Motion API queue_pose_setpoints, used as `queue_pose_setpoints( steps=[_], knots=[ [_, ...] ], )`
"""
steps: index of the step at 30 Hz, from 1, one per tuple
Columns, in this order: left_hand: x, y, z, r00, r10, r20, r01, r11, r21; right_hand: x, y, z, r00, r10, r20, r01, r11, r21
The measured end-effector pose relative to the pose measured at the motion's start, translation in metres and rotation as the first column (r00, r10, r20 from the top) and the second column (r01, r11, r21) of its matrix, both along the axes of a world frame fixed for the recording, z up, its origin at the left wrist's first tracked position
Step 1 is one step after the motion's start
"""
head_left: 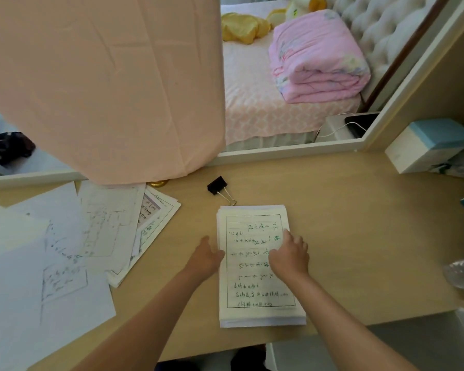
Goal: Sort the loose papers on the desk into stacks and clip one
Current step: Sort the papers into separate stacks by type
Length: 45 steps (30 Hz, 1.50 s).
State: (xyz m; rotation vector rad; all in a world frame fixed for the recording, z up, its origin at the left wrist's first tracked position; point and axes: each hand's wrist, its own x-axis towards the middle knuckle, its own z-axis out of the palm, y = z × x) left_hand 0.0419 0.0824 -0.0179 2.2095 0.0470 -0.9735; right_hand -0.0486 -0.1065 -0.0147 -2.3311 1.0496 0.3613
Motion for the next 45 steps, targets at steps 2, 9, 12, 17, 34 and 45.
queue_pose_setpoints(
  steps=[2, 9, 12, 17, 34, 45],
  knots=[
    [0.017, 0.021, 0.005, 0.999, 0.025, 0.022, -0.025, 0.999, -0.025, 0.017, 0.024, 0.006, 0.996, 0.060, 0.065, -0.063, 0.997, 0.046],
    [0.085, 0.139, 0.013, 0.986, -0.012, 0.169, 0.013, 1.000, -0.004, 0.102, 0.152, 0.017, 0.961, 0.228, 0.157, -0.268, 0.908, 0.322],
    [0.112, 0.210, 0.007, 0.970, -0.068, 0.232, 0.053, 0.996, 0.070, 0.140, 0.218, 0.014, 0.941, 0.311, 0.129, -0.337, 0.872, 0.356],
    [0.148, 0.314, -0.010, 0.905, -0.248, 0.345, 0.118, 0.927, 0.356, 0.192, 0.303, -0.001, 0.877, 0.472, 0.094, -0.477, 0.827, 0.296],
    [0.170, 0.469, -0.042, 0.877, -0.162, 0.452, 0.040, 0.963, 0.267, 0.217, 0.363, -0.039, 0.789, 0.611, 0.072, -0.606, 0.792, -0.074],
    [0.140, 0.506, -0.041, 0.789, 0.551, 0.273, -0.615, 0.696, 0.371, 0.258, 0.469, -0.041, 0.996, -0.053, -0.076, 0.079, 0.913, 0.399]
  ],
)
